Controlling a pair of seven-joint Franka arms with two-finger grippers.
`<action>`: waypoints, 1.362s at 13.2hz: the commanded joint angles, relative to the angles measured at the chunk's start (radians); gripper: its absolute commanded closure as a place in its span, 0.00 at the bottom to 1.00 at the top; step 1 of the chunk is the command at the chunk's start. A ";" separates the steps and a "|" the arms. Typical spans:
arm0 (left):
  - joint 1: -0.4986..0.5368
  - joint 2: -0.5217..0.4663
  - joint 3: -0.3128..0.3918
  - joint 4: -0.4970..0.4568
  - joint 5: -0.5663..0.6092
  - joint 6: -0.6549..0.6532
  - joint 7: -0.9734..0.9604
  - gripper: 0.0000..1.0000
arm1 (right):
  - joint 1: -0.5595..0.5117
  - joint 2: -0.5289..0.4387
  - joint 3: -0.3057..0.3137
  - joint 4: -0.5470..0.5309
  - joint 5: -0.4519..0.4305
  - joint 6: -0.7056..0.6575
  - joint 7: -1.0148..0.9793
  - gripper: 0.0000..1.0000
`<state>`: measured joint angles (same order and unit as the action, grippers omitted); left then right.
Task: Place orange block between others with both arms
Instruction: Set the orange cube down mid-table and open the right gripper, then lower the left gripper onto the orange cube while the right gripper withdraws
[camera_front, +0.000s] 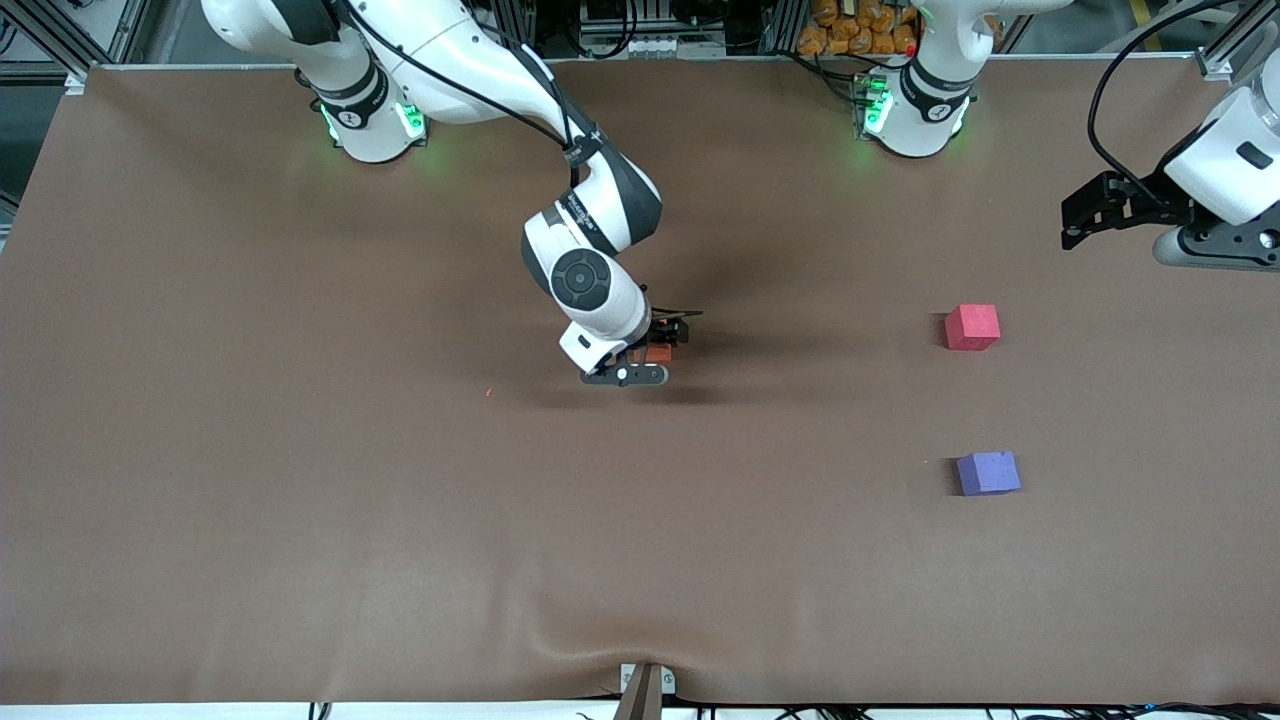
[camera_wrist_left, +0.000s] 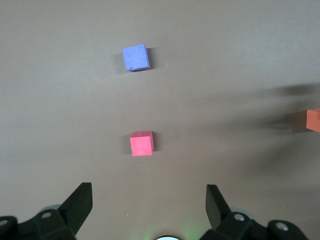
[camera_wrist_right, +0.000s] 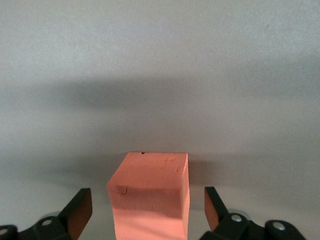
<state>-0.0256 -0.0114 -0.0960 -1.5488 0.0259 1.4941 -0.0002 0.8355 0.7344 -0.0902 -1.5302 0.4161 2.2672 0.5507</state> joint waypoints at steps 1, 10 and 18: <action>-0.003 0.007 -0.005 0.003 -0.014 0.015 -0.009 0.00 | -0.016 -0.027 -0.002 0.001 0.015 -0.005 -0.011 0.00; -0.181 0.227 -0.099 0.007 -0.072 0.230 -0.258 0.00 | -0.390 -0.495 0.061 0.073 -0.157 -0.673 -0.070 0.00; -0.546 0.517 -0.097 -0.004 0.040 0.524 -0.628 0.00 | -0.826 -0.679 0.172 0.119 -0.379 -0.945 -0.458 0.00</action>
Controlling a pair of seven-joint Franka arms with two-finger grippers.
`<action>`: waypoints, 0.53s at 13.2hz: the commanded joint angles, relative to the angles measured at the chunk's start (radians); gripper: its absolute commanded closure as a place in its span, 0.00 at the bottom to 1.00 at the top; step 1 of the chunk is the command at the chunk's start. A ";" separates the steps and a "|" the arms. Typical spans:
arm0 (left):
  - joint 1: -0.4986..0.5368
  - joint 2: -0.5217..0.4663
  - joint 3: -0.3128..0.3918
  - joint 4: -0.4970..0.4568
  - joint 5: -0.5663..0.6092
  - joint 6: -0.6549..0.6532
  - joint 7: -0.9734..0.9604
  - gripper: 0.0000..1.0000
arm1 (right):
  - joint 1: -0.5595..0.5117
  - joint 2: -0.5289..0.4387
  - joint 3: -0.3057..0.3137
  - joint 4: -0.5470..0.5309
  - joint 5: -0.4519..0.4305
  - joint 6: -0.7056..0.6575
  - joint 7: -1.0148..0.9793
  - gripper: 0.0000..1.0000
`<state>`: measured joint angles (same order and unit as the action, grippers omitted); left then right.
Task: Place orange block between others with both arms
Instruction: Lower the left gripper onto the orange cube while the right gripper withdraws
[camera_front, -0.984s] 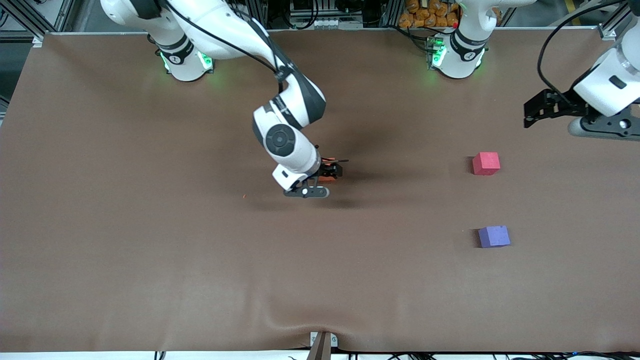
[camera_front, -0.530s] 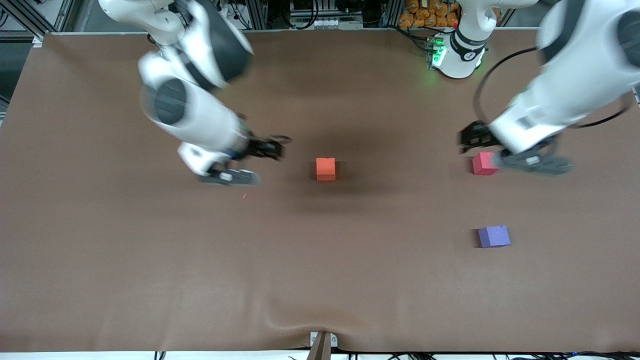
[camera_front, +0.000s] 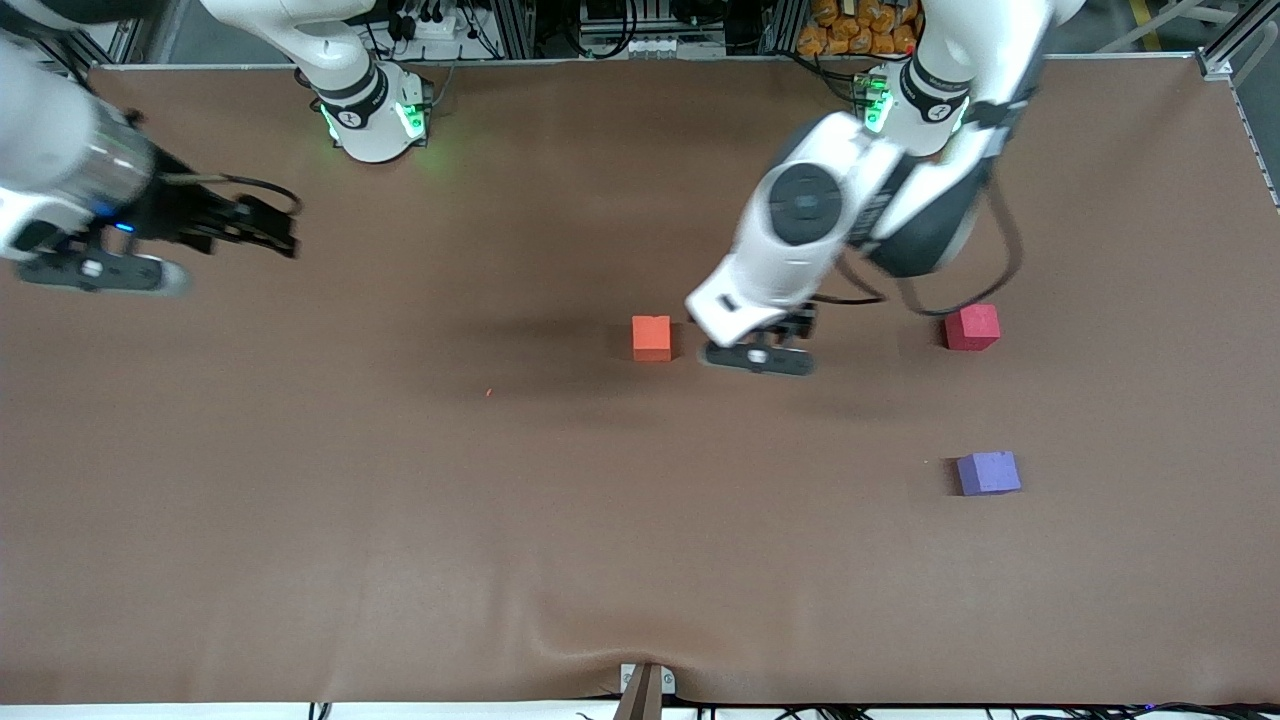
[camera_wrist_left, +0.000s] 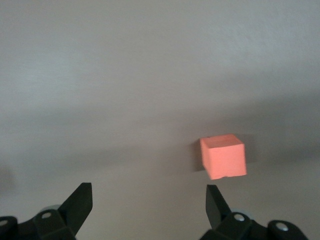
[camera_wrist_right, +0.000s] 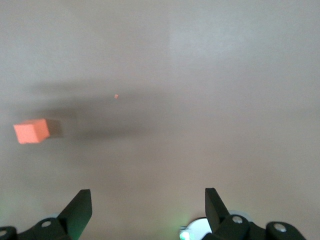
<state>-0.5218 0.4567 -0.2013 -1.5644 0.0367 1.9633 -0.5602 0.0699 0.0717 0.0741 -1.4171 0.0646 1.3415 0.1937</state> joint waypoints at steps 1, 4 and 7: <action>-0.087 0.083 0.008 0.012 0.034 0.101 -0.136 0.00 | -0.067 -0.024 -0.025 0.006 -0.032 -0.018 -0.159 0.00; -0.147 0.178 0.008 0.015 0.113 0.205 -0.274 0.00 | -0.067 -0.030 -0.097 -0.002 -0.041 -0.018 -0.279 0.00; -0.159 0.231 0.008 0.011 0.121 0.284 -0.320 0.00 | -0.067 -0.030 -0.099 -0.009 -0.075 -0.013 -0.287 0.00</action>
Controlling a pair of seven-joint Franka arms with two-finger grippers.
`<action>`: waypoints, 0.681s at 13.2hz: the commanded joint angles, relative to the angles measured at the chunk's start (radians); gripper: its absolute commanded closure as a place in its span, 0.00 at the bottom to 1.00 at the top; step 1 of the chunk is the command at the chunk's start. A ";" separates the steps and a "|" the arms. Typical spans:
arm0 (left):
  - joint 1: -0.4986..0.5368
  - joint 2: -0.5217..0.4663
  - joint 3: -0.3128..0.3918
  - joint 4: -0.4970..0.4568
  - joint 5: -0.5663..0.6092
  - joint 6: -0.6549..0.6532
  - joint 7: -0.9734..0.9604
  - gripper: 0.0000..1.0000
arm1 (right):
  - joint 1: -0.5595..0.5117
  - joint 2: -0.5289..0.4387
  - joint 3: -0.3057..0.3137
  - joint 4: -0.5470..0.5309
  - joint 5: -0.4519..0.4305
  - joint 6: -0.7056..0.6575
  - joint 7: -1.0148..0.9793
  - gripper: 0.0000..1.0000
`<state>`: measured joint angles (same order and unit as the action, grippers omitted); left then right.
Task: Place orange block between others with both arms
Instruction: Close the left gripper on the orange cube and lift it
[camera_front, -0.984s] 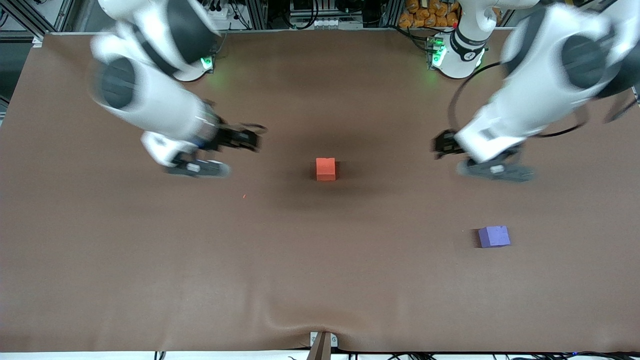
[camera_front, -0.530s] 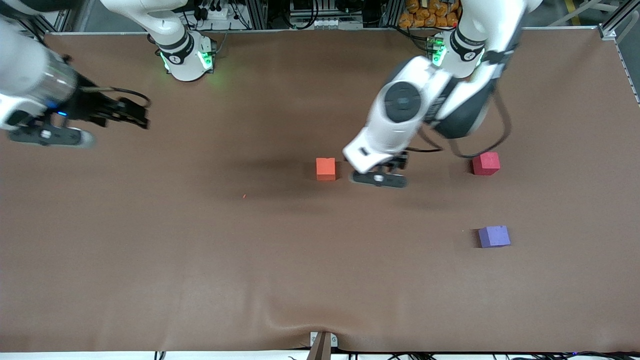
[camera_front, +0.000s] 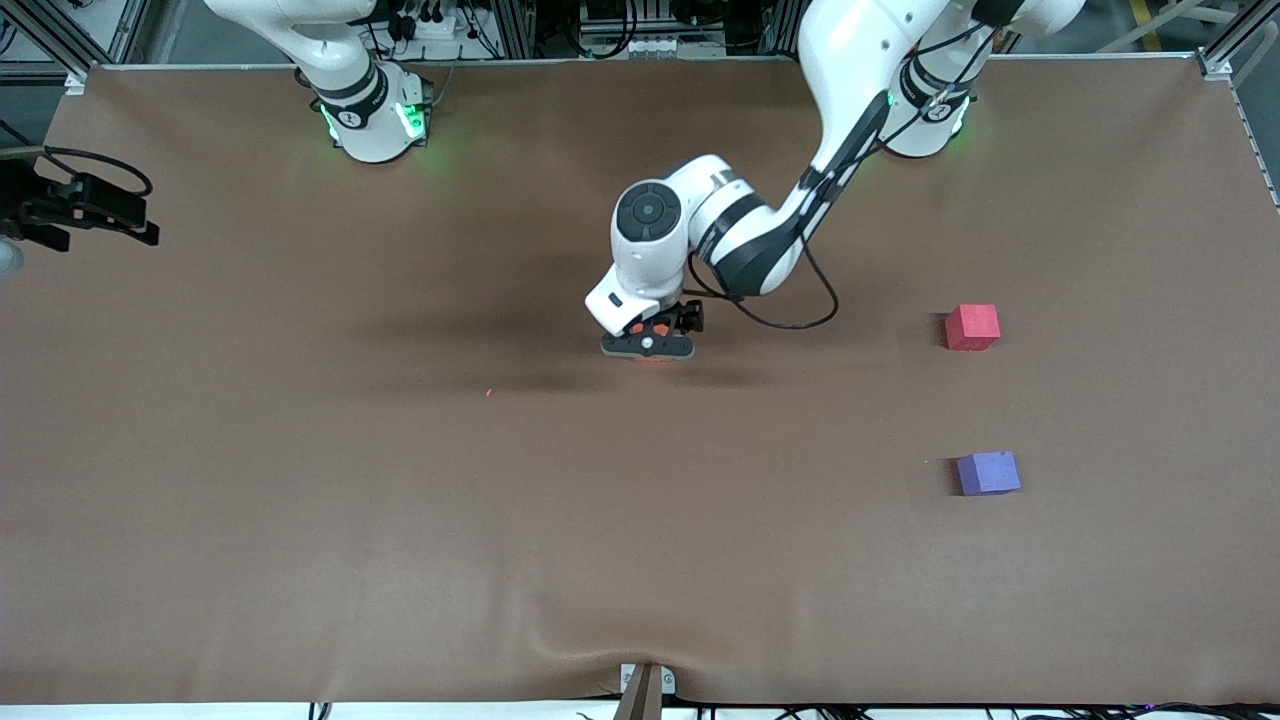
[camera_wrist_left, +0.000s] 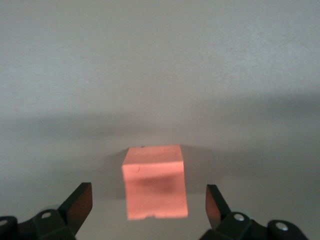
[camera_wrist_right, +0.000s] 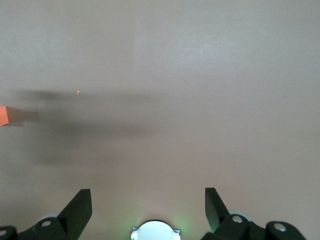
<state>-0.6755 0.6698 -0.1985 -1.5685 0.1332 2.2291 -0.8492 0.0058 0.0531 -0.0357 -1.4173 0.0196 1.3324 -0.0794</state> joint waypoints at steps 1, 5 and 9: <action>-0.007 0.022 0.005 0.013 0.026 0.018 -0.033 0.00 | -0.003 -0.012 0.011 -0.009 -0.030 0.001 -0.014 0.00; -0.010 0.077 0.005 0.016 0.025 0.072 -0.048 0.00 | -0.006 -0.012 0.011 -0.020 -0.030 -0.010 -0.014 0.00; -0.027 0.091 0.005 0.002 0.025 0.076 -0.073 0.19 | -0.012 -0.013 -0.022 -0.015 -0.029 -0.010 -0.026 0.00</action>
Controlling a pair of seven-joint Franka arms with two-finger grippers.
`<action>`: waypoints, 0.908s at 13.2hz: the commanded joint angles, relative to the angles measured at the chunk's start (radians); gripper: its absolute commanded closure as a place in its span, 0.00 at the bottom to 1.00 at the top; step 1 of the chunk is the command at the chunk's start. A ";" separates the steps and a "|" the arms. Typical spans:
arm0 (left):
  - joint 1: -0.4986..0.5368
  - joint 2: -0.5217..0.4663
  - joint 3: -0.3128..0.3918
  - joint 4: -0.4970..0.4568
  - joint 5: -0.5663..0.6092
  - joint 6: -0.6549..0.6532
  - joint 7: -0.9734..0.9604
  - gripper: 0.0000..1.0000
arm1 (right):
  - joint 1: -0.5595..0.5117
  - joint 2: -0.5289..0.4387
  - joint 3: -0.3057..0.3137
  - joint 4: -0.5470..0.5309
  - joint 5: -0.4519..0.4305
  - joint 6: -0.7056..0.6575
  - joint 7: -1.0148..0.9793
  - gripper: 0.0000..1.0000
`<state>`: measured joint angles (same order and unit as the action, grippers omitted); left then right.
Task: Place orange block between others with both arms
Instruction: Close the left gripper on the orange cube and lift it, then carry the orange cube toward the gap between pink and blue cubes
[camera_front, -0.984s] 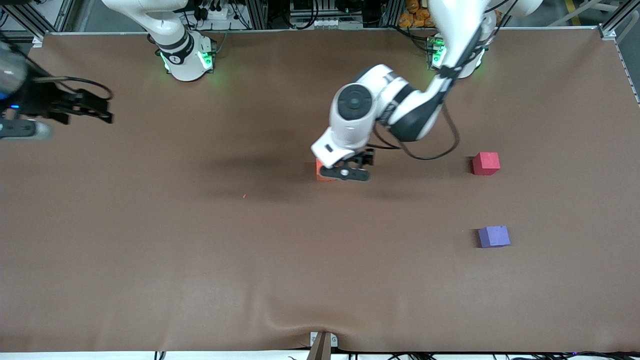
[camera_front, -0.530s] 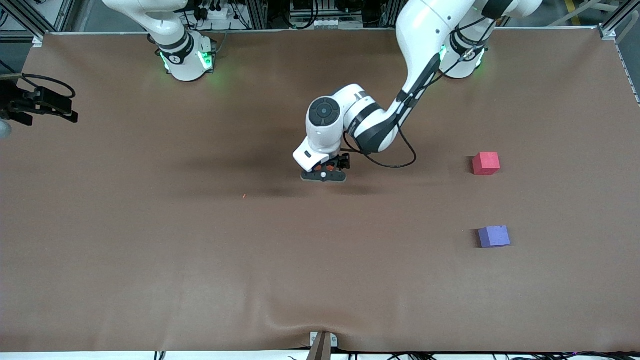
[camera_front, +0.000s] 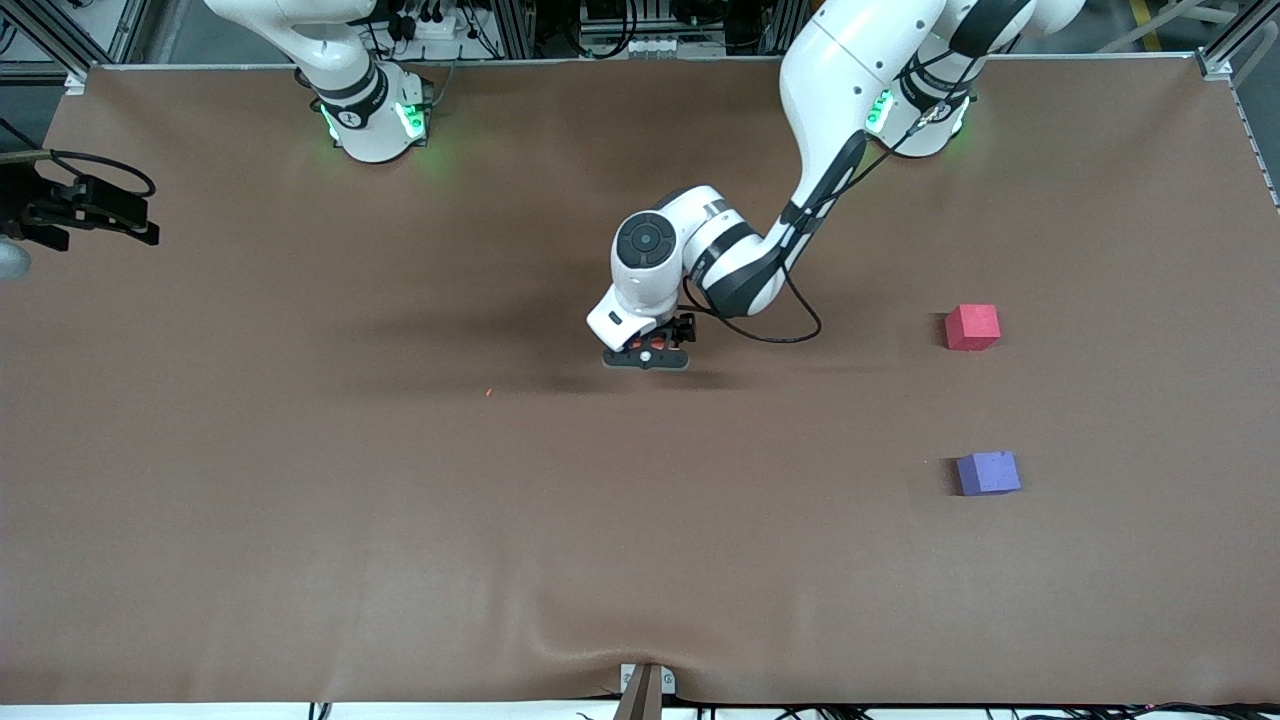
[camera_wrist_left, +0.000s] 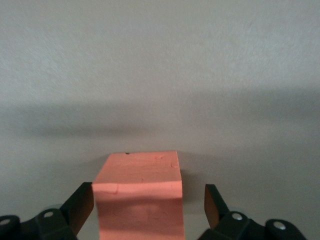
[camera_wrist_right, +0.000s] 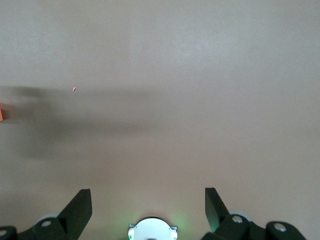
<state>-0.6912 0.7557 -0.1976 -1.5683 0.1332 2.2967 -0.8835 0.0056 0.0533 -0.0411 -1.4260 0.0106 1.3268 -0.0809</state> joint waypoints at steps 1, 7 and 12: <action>-0.011 0.005 0.004 -0.002 0.026 0.009 -0.038 0.42 | -0.013 -0.013 -0.032 -0.007 -0.020 -0.005 -0.069 0.00; 0.085 -0.149 0.021 -0.086 0.034 -0.048 0.006 1.00 | -0.012 -0.010 -0.042 -0.008 -0.015 -0.005 -0.089 0.00; 0.384 -0.403 0.012 -0.289 0.032 -0.080 0.404 1.00 | -0.010 -0.004 -0.040 -0.001 -0.015 -0.005 -0.097 0.00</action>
<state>-0.4000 0.4627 -0.1673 -1.7335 0.1448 2.2265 -0.5822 0.0035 0.0536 -0.0917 -1.4263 0.0095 1.3256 -0.1602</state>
